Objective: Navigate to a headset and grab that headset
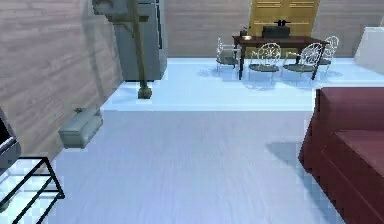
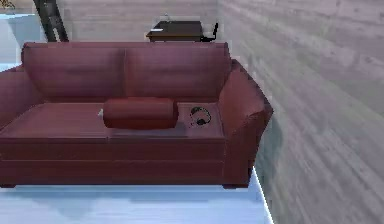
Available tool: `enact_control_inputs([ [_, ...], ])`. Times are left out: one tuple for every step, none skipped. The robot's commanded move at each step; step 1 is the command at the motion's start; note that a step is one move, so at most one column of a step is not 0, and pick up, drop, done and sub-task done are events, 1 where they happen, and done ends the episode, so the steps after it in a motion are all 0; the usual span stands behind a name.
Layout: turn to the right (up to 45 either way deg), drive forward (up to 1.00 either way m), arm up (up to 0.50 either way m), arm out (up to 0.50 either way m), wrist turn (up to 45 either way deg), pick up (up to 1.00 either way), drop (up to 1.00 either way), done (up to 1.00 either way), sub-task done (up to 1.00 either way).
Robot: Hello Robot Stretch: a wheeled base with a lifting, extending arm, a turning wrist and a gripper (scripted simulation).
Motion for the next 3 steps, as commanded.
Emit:
enact_control_inputs([
  [45.0, 0.00, 0.00, 0.00, 0.0, 0.00, 0.00, 0.00, 0.00],
  [42.0, 0.00, 0.00, 0.00, 0.0, 0.00, 0.00, 0.00, 0.00],
  [0.0, 0.50, 0.00, 0.00, 0.0, 0.00, 0.00, 0.00, 0.00],
])
